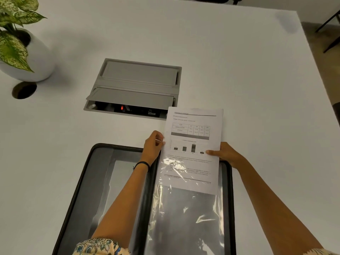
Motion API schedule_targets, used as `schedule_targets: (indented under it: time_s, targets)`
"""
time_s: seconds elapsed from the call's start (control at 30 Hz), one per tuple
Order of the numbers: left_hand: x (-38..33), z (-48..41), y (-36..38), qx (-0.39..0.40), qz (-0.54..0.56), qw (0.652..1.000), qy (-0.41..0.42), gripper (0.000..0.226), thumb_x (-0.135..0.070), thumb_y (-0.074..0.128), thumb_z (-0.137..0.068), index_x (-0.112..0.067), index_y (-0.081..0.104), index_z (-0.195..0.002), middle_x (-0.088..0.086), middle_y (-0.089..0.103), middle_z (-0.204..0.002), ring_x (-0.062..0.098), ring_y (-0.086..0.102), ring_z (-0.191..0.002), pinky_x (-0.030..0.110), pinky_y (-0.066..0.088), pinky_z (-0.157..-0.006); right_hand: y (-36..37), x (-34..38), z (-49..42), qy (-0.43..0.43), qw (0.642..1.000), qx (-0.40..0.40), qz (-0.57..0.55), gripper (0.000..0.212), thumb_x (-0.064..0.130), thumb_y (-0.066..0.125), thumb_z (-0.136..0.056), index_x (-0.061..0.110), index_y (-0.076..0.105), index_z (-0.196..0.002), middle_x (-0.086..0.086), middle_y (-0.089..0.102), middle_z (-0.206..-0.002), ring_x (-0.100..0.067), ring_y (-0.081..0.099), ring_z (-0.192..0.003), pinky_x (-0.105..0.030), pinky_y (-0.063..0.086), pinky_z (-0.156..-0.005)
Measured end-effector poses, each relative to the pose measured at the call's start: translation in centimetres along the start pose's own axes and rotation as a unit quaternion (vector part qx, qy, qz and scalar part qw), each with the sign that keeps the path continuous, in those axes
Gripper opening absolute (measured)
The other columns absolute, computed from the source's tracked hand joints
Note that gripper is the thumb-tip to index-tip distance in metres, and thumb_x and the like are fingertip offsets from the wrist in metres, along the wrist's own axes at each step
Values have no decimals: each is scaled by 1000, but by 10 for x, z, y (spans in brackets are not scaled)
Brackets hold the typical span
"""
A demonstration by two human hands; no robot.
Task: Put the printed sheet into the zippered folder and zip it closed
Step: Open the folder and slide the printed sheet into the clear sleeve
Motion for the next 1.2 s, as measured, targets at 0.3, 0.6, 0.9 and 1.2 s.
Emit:
schedule_targets:
  time_s: [0.3, 0.6, 0.9, 1.2]
  targets:
    - [6, 1, -12, 20, 45, 998, -32, 37, 8, 62, -84, -10, 46, -112, 15, 56, -86, 20, 52, -70, 8, 49, -61, -11, 4, -4, 22, 998, -53, 2, 38, 6, 66, -82, 3, 57, -119, -15, 62, -120, -21, 64, -94, -24, 58, -69]
    - [12, -3, -2, 43, 2, 998, -55, 28, -4, 67, -84, -6, 56, -110, -2, 53, -72, 8, 51, -65, 9, 43, -61, -16, -2, 4, 39, 998, -41, 16, 20, 13, 66, -83, 11, 65, -103, -14, 65, -115, -16, 68, -89, -28, 60, -74]
    - [5, 1, -3, -14, 64, 996, -57, 23, -2, 63, -86, 1, 58, -108, 11, 59, -88, 19, 54, -79, 17, 48, -72, -15, -5, 10, 58, 997, -2, 50, 11, 15, 66, -84, 10, 70, -93, -12, 71, -100, -24, 67, -92, -23, 59, -75]
    - [5, 4, 5, 59, 8, 997, -53, 25, 0, 63, -86, 0, 57, -110, 12, 60, -93, 23, 55, -81, 20, 51, -73, -26, 2, 8, 13, 994, -107, 2, 21, 3, 61, -86, -5, 62, -105, -14, 66, -103, -20, 64, -85, -15, 57, -62]
Point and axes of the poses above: each hand's wrist, its own z-axis away from the middle knuckle, its own y-axis out of the palm, x = y × z, the point moved 7 cm from there along -z, towards the middle knuckle
